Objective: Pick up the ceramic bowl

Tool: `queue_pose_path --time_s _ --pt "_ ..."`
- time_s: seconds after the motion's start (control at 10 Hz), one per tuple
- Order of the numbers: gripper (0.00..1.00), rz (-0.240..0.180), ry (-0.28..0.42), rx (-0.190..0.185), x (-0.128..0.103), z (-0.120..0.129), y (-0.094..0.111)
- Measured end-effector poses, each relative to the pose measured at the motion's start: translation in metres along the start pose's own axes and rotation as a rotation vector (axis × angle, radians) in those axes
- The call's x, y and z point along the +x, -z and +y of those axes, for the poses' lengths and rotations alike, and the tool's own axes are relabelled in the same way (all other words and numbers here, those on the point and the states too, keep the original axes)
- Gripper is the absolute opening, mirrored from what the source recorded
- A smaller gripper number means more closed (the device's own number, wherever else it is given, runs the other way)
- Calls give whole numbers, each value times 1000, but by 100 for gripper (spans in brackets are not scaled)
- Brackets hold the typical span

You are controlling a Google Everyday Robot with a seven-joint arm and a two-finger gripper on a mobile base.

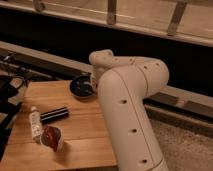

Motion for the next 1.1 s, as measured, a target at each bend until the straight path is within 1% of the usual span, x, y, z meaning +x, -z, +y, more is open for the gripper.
queue_pose_path --time_s 0.1,0.2,0.4,0.5,0.8,1.1 --pt "50 -11 6 -6 -1 1 2" --pt "62 -21 12 -4 -1 3 4" --pt "77 -27 15 -5 -1 6 4" --pt "80 -31 16 -4 -1 5 3" --pt "80 -22 14 -12 -1 4 -1" --pt "80 14 -6 -22 0 -4 -16"
